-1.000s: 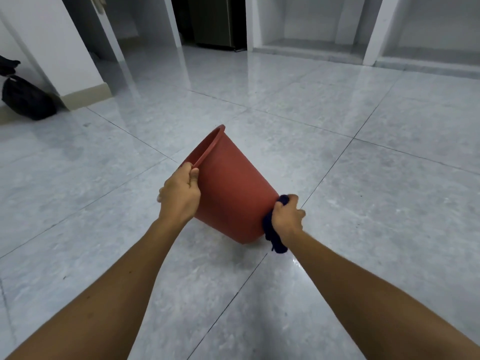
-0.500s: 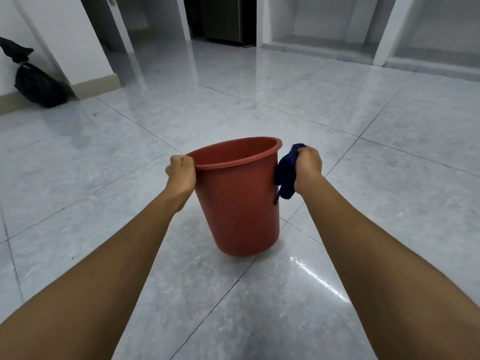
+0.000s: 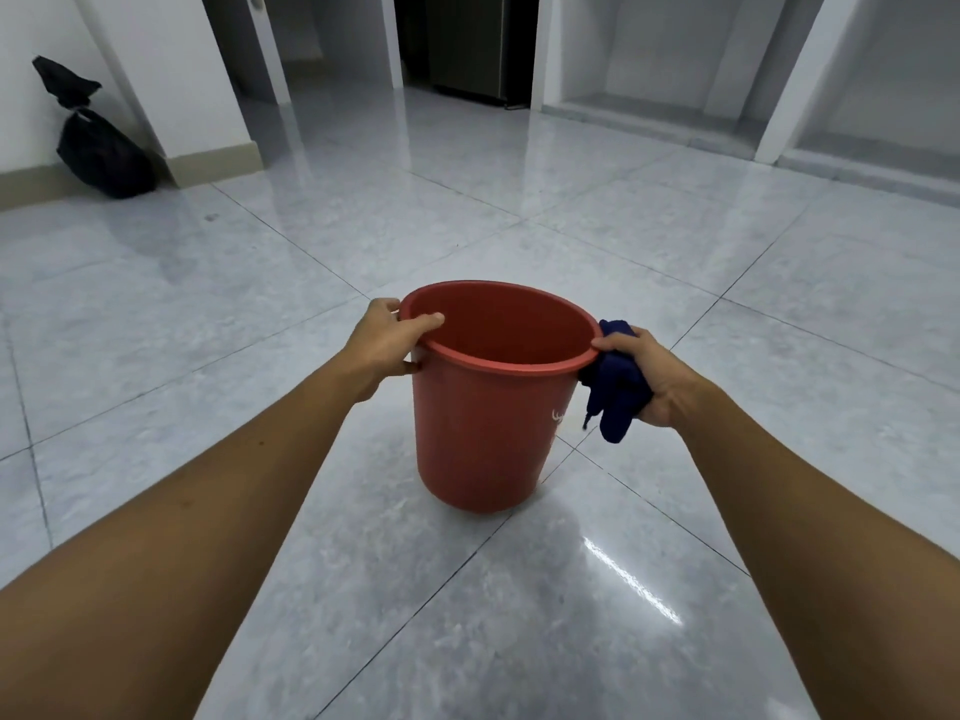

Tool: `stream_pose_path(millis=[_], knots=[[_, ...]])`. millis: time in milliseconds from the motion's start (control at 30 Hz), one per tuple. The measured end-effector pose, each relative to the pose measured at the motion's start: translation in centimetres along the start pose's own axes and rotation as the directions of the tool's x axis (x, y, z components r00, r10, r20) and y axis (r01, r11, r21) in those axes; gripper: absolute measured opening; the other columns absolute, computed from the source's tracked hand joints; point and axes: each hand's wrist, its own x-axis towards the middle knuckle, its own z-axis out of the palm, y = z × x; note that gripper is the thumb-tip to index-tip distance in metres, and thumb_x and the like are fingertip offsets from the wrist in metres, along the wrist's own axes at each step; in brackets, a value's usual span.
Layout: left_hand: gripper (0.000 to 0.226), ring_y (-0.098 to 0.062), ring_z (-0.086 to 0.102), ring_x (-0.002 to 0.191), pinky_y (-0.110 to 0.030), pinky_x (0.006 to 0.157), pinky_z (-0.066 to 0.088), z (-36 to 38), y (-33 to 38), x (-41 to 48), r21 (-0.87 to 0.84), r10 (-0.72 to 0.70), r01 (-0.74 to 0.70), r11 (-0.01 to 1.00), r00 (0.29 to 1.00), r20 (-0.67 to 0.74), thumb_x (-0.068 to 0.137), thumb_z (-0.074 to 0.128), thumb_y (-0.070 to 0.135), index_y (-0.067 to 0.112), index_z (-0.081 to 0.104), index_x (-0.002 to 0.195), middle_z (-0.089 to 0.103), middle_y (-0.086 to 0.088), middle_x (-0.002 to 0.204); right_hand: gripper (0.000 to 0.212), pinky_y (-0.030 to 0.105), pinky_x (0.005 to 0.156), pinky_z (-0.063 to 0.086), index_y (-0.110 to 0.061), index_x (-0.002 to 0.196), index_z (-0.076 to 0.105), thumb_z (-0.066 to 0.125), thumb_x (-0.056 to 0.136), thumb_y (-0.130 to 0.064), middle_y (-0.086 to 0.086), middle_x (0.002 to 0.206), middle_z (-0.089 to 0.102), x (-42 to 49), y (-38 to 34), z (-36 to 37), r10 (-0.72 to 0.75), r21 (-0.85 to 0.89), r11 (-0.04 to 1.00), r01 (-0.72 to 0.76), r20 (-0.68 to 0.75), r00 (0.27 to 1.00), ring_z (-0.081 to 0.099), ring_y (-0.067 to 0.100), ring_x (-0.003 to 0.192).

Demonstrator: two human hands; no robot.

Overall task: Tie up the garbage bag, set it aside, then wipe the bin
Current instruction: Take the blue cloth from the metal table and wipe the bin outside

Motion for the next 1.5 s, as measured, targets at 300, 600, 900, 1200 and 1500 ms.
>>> stream_pose_path(millis=[300, 600, 900, 1200, 1500], knots=[[0.045, -0.026, 0.059, 0.084, -0.046, 0.069, 0.057, 1.3, -0.7, -0.7, 0.044, -0.176, 0.172, 0.984, 0.971, 0.162, 0.082, 0.056, -0.005, 0.013, 0.042, 0.121, 0.055, -0.008, 0.100, 0.052, 0.042, 0.081, 0.054, -0.025, 0.117, 0.049, 0.069, 0.075, -0.003, 0.011, 0.093, 0.066, -1.8, 0.9, 0.5, -0.053, 0.008, 0.998, 0.054, -0.117, 0.992, 0.063, 0.027, 0.079], [0.044, -0.031, 0.062, 0.100, -0.047, 0.081, 0.057, 2.4, -1.0, -0.2, 0.067, -0.071, 0.077, 0.995, 0.994, -0.086, 0.080, 0.060, -0.007, 0.007, 0.046, 0.119, 0.056, -0.017, 0.116, 0.051, 0.033, 0.075, 0.051, -0.019, 0.124, 0.054, 0.061, 0.075, -0.006, 0.011, 0.104, 0.065, -3.6, 0.3, -0.4, 0.019, -0.173, 0.985, -0.025, -0.037, 0.999, 0.061, 0.027, 0.090], [0.035, -0.023, 0.066, 0.063, -0.026, 0.050, 0.058, 1.8, -0.8, -0.6, 0.269, -0.061, 0.076, 0.960, 0.996, -0.067, 0.083, 0.057, 0.001, 0.013, 0.045, 0.114, 0.060, -0.015, 0.108, 0.047, 0.044, 0.088, 0.048, -0.013, 0.120, 0.056, 0.057, 0.073, -0.010, 0.016, 0.104, 0.063, -4.0, -0.4, 0.5, 0.027, -0.275, 0.960, -0.055, -0.104, 0.994, 0.059, 0.031, 0.091], [0.047, -0.030, 0.065, 0.092, -0.031, 0.056, 0.056, 1.8, -0.5, -0.9, 0.268, -0.086, 0.080, 0.960, 0.996, 0.010, 0.085, 0.054, -0.002, 0.013, 0.043, 0.127, 0.058, -0.015, 0.115, 0.030, 0.033, 0.067, 0.049, -0.008, 0.103, 0.058, 0.058, 0.074, -0.018, 0.016, 0.096, 0.067, -4.6, -0.5, -1.8, 0.059, -0.215, 0.970, -0.113, -0.241, 0.969, 0.061, 0.029, 0.079], [0.045, -0.032, 0.060, 0.101, -0.037, 0.065, 0.055, 2.5, -0.8, -0.7, 0.247, -0.085, 0.090, 0.965, 0.996, -0.031, 0.083, 0.048, 0.000, 0.011, 0.044, 0.126, 0.056, -0.014, 0.120, 0.008, 0.036, 0.067, 0.049, -0.014, 0.082, 0.056, 0.058, 0.074, -0.015, 0.014, 0.083, 0.064, -3.1, -0.1, -1.3, -0.040, -0.238, 0.970, -0.040, -0.322, 0.946, 0.059, 0.029, 0.074]])
